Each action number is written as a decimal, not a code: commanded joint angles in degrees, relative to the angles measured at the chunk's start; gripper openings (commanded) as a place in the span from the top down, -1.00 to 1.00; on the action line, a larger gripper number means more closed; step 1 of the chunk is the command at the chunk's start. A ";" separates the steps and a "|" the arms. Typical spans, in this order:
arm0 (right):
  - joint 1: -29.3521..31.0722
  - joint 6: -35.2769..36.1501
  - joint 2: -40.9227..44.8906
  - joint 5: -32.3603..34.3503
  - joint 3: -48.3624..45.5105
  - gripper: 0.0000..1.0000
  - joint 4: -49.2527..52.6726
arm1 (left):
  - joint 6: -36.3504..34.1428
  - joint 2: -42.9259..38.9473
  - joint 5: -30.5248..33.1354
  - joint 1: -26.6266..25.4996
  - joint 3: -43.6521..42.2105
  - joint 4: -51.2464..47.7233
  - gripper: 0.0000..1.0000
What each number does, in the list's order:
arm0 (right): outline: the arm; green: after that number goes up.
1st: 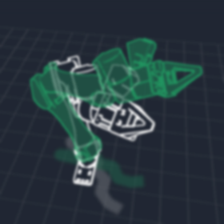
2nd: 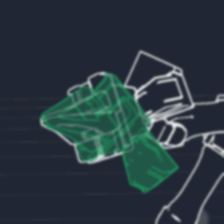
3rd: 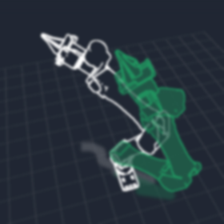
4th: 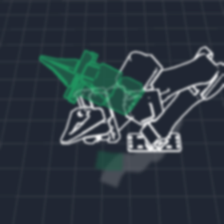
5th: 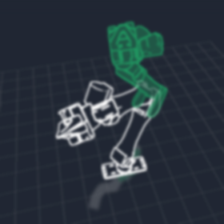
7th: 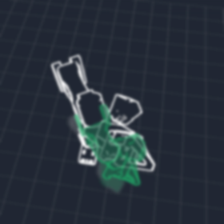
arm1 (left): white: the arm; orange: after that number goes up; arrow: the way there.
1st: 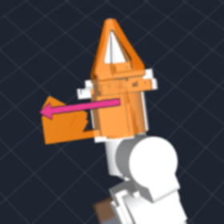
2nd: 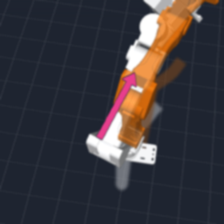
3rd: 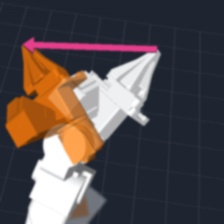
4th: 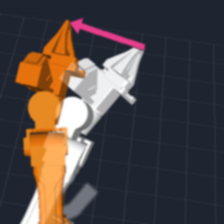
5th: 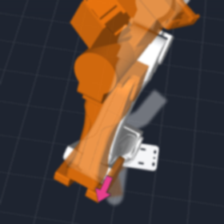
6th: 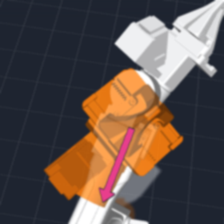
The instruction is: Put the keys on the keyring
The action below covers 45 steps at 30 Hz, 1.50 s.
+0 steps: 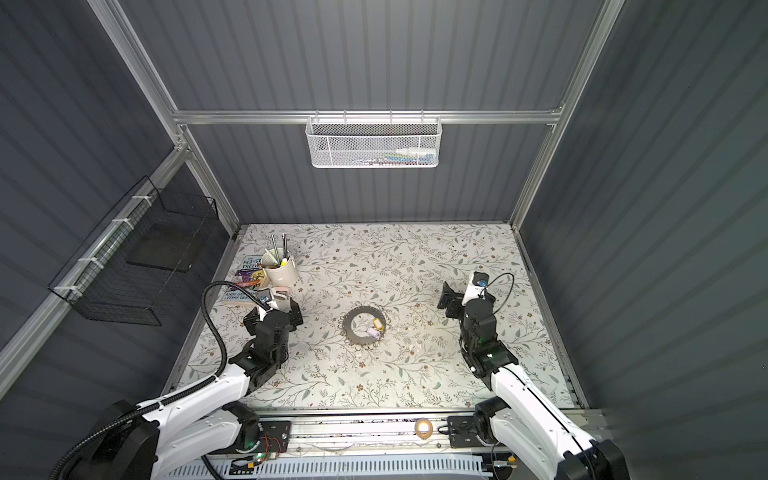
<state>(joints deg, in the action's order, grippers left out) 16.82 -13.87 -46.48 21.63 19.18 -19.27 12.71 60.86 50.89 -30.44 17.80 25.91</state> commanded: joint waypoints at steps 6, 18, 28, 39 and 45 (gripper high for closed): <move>-5.91 5.48 -1.37 13.17 -7.51 -0.98 -13.44 | -5.72 17.12 -7.32 14.20 -6.17 30.54 -0.99; -10.52 9.48 -19.55 8.17 -9.93 -0.98 -35.65 | -17.17 37.22 -20.61 17.78 -2.70 50.50 -0.99; -14.84 11.25 -32.77 -5.15 -8.41 -0.98 -47.03 | -12.97 37.71 -22.02 21.09 7.58 30.20 -1.00; -19.19 8.20 -38.29 -10.02 -2.17 -0.98 -41.83 | -10.78 37.60 -25.82 24.37 7.88 29.36 -1.00; -19.10 8.33 -37.62 -10.46 -2.70 -0.98 -41.48 | -11.28 37.74 -26.10 24.11 7.86 29.64 -0.99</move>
<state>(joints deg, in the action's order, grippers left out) -2.11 -5.37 -83.72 11.97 17.17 -58.67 1.08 99.22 25.39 -6.07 25.45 55.02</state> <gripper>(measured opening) 0.991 0.997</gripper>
